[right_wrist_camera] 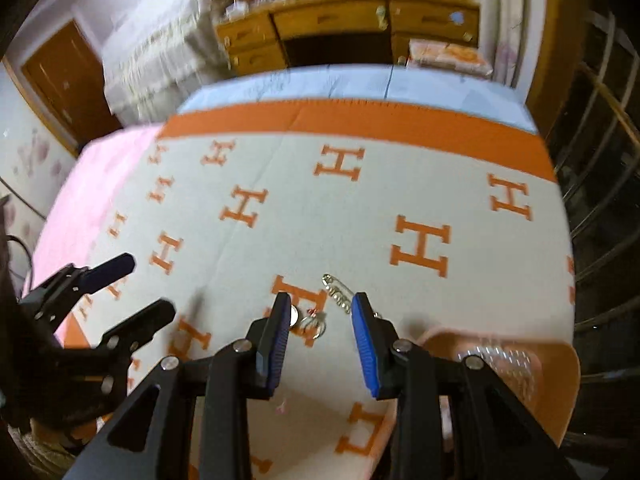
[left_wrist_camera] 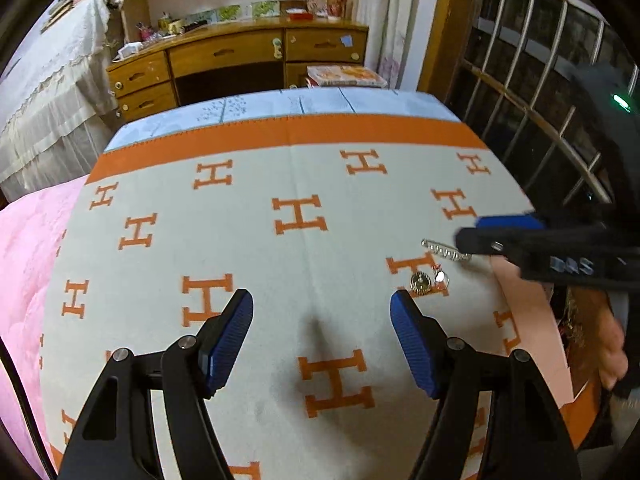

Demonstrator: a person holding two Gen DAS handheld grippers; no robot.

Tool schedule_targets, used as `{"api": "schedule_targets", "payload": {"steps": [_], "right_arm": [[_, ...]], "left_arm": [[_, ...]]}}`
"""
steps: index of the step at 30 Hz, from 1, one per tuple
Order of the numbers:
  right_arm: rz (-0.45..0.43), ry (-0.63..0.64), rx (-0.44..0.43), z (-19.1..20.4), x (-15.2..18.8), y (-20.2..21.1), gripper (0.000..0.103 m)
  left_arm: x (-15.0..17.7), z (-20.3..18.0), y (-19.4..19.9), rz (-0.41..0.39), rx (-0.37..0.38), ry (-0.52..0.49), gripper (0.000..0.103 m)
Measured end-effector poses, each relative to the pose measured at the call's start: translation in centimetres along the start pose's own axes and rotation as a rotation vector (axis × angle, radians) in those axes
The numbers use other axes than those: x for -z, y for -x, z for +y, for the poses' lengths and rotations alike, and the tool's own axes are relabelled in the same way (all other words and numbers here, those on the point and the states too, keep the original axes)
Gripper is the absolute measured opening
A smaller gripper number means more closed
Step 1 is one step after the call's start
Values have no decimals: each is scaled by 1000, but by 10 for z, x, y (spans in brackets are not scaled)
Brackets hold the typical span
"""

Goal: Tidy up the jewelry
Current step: 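Grasp the safety-pin brooch with the right tool while the left tool grasps the gold pendant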

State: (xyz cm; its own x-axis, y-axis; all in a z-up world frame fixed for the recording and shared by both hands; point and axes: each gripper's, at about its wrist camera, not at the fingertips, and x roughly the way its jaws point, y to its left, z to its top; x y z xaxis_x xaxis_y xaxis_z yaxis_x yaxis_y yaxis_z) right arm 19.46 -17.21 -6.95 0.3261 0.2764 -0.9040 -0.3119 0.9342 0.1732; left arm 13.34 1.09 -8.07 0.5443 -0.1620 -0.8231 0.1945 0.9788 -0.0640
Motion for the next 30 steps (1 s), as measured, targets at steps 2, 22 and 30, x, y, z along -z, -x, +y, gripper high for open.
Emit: {"api": "schedule_targets", "payload": {"steps": [2,22,30], "right_arm": [[41,15,25,2,-5,-12,32],[103,-26,50,-8,-9,-29,7],[-44,-155,-98,-21,4,13,7]], "left_arm": [[0,-1,-6,18,20,-7,69],[-2,-42,-40,98,131,-145,69],[-5,-63,-64,108,112,-246,69]]}}
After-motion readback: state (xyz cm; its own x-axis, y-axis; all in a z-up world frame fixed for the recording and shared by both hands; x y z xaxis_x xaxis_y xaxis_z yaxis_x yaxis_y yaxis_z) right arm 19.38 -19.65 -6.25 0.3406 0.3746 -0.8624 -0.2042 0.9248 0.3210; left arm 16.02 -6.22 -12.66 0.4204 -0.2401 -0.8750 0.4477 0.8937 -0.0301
